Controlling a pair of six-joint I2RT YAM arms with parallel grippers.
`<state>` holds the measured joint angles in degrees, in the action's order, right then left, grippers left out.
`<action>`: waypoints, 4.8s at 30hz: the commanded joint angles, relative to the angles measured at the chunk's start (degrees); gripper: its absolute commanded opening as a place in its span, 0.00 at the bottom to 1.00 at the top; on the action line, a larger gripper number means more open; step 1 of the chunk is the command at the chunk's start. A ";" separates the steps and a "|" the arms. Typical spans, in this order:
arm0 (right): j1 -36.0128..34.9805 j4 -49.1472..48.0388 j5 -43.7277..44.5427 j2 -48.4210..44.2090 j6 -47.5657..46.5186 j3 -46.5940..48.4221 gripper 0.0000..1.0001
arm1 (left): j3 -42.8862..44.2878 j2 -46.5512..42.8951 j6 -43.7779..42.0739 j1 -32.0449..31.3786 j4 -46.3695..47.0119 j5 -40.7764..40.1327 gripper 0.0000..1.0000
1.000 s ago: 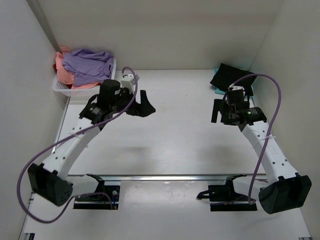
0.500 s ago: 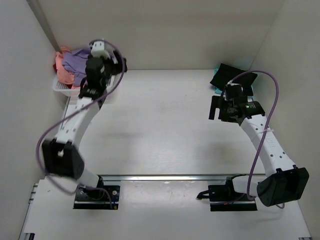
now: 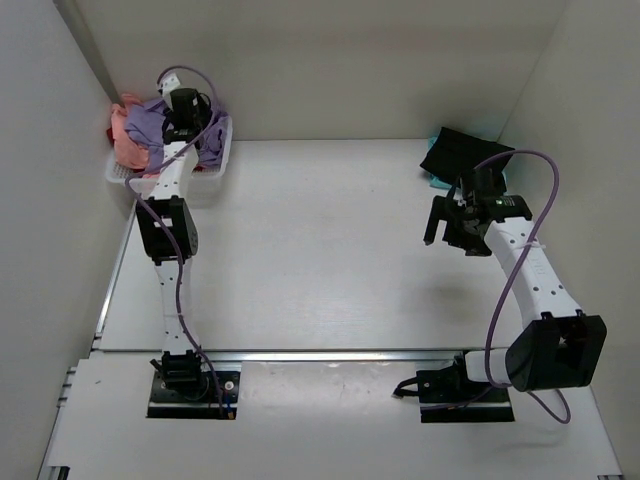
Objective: Fold and stack the t-shirts
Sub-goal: Grab crumpled tshirt from bin with the left arm, then move the tshirt to the center of the board, then flatten out the tshirt
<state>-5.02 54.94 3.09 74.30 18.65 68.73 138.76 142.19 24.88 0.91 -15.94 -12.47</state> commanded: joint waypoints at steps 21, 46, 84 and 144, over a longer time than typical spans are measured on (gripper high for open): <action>-1.57 4.83 -2.57 12.53 -3.27 6.59 0.99 | 8.28 10.75 9.66 5.60 -6.38 2.54 0.00; -3.86 -9.67 -8.63 -4.15 -4.07 -8.95 0.81 | -26.11 -54.37 18.61 -24.73 -7.80 17.03 0.00; -38.13 -32.17 -23.74 1.90 11.04 -26.89 0.48 | -100.42 -74.69 20.65 -16.99 -4.36 35.06 0.56; 10.37 -6.15 -0.74 -39.32 -14.51 5.88 0.00 | -42.53 -95.52 21.53 -12.42 -27.47 7.12 0.00</action>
<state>2.22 51.96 0.73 36.60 8.97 71.81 91.94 47.86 47.35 -11.44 -39.48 0.40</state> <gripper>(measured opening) 0.006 0.026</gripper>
